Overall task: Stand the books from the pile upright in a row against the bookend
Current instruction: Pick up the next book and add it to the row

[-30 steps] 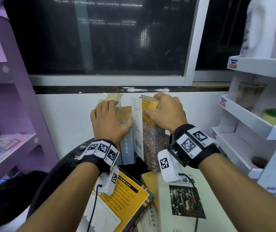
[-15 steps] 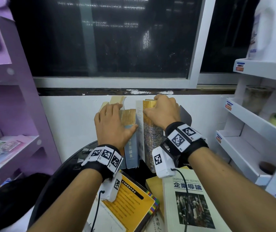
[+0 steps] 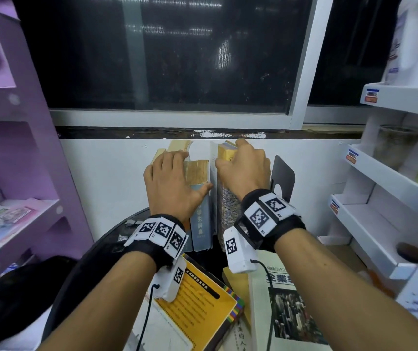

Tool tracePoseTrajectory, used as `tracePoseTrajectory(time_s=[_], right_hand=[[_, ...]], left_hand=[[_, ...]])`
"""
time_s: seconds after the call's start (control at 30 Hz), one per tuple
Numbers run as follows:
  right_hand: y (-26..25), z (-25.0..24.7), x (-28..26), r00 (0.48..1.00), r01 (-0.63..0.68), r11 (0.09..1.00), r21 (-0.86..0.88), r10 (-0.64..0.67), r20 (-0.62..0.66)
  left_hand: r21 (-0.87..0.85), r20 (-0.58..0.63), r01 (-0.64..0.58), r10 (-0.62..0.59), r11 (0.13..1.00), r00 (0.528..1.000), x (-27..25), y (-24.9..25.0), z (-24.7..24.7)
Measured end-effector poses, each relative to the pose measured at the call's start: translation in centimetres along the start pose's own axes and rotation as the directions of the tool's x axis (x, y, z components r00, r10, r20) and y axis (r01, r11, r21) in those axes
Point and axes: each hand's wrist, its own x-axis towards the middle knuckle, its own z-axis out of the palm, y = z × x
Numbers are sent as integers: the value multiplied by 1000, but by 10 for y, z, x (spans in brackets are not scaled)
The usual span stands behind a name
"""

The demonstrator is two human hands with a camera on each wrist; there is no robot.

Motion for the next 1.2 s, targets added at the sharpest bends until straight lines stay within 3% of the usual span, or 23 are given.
tracePoseTrajectory(time_s=[0.3,0.5,0.63,0.73,0.8,1.2], right_hand=[[14,17,-18,998,65,998,-12,-65,-28],[23,17,-26,987,149,989,-12,-148,62],[26,8,-26,959,201,978,-49,-186,213],[29,-2,-27,909,215,975,-50,-181,374],[32,-5,-28,887,244,968,-53,-201,416],[41,5,-28,899,337,941,-34,-311,308]], left_hand=[[23,-7,-10,10,1000,1000,-1,0,0],[8,-20,-23,23,1000,1000,-1,0,-2],[19,15,-31,31,999,999,-1,-2,-4],[25,32,-38,37,999,999,1,-3,-7],[20,50,-32,31,999,998,4,-3,-9],[9,43,-50,50,999,998,6,-4,-8]])
